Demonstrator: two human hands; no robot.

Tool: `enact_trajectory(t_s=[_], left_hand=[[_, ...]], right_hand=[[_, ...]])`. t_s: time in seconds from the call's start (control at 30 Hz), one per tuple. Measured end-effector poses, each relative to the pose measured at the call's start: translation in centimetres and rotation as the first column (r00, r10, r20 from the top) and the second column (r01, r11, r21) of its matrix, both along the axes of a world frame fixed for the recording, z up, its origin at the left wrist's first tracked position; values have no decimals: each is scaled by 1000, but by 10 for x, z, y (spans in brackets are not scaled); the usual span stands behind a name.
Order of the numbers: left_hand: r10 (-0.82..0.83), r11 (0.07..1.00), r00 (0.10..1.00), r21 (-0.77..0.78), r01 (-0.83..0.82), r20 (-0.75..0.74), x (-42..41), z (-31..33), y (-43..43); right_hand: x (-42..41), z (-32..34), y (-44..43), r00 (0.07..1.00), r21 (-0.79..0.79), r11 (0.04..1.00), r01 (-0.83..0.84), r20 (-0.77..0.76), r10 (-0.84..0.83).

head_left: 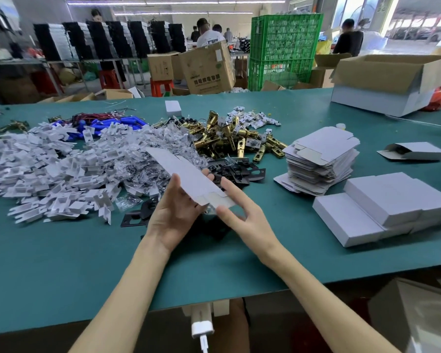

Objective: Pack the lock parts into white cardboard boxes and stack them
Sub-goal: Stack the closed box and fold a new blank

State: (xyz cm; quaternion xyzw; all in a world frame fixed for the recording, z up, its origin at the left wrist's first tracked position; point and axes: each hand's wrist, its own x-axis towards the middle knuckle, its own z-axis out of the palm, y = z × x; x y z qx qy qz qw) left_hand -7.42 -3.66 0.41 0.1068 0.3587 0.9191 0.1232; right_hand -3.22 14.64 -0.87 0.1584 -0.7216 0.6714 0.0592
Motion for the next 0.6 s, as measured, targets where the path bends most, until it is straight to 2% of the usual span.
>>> enact_trajectory(t_s=[0.07, 0.1, 0.17, 0.27, 0.4, 0.6], left_hand=[[-22, 998, 995, -61, 16, -99, 0, -1, -2], [-47, 993, 988, -111, 31, -148, 1, -3, -3], [-125, 975, 969, -208, 79, -215, 3, -6, -4], [-200, 952, 949, -276, 130, -245, 7, -7, -1], [-272, 931, 925, -315, 183, -264, 10, -6, 1], [-267, 926, 929, -334, 173, -258, 12, -6, 1]], right_hand=[[-7, -1, 9, 956, -336, 941, -30, 267, 126], [-9, -1, 13, 935, -404, 914, -33, 310, 171], [-8, 1, 14, 925, -377, 922, -83, 314, 212], [-9, 0, 15, 913, -367, 920, -135, 316, 260], [-9, 0, 19, 904, -401, 904, -146, 318, 287], [-8, 0, 16, 902, -449, 888, -95, 339, 268]])
